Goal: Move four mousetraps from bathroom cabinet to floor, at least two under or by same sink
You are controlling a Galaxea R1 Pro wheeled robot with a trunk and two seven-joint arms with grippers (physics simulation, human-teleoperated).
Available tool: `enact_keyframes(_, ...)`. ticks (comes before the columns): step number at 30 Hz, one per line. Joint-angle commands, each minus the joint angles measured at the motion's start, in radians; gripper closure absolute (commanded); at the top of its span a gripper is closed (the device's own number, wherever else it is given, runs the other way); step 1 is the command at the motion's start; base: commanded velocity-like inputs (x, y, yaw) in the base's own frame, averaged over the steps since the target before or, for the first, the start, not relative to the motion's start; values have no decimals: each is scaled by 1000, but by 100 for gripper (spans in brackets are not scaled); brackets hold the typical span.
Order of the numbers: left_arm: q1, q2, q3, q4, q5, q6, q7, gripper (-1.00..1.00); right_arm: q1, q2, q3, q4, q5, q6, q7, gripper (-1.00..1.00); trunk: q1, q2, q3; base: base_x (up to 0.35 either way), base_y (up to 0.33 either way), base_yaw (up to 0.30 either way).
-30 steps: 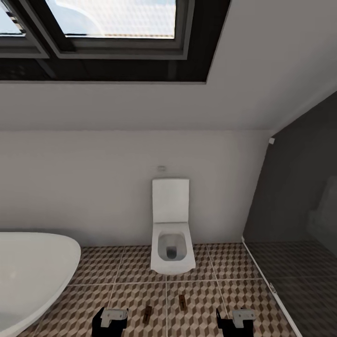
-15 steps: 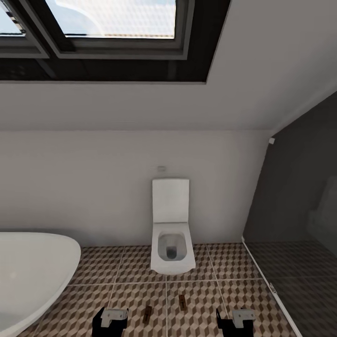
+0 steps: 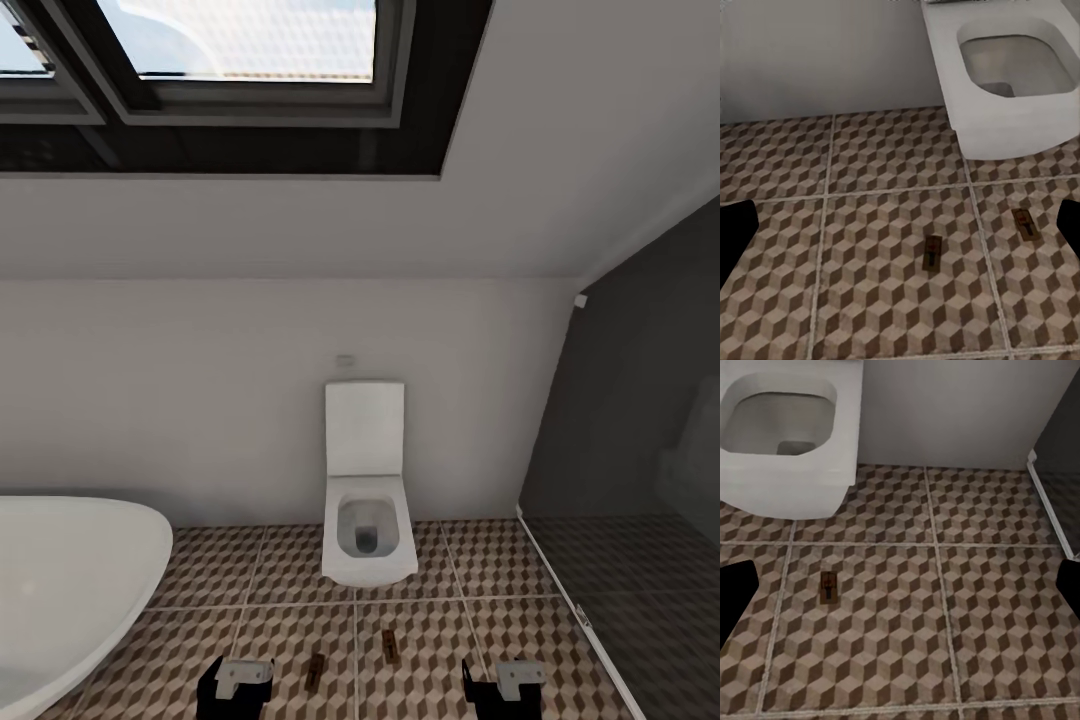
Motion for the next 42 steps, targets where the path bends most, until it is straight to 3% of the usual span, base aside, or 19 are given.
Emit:
enact_keyframes(1, -2, -1, -9, 4, 7, -6, 3, -100, -1, 0, 8, 1, 1, -2, -9, -100, 1, -1, -1, 0, 0, 0)
enact_keyframes(7, -2, 2, -8, 5, 7, -6, 3, -100, -1, -7, 7, 1, 1, -4, -9, -100, 1, -1, -1, 0, 0, 0)
enact_keyframes(12, -2, 10, -8, 5, 7, -7, 3, -100, -1, -37, 7, 1, 0, -7, -6, -100, 1, -1, -1, 0, 0, 0)
enact_keyframes(27, 4, 91, -8, 6, 7, -13, -1, -100, -1, -103, 9, 6, -3, -9, 7, -100, 1, -1, -1, 0, 0, 0)
enact_keyframes(36, 22, 131, -8, 6, 7, -14, -3, -100, 18, -147, 10, 7, -3, -9, 70, -100, 1, -1, -1, 0, 0, 0)
enact_keyframes(42, 49, 152, -8, 6, 7, -16, -6, -100, 43, -163, 10, 7, -3, -10, 89, -100, 1, -1, -1, 0, 0, 0)
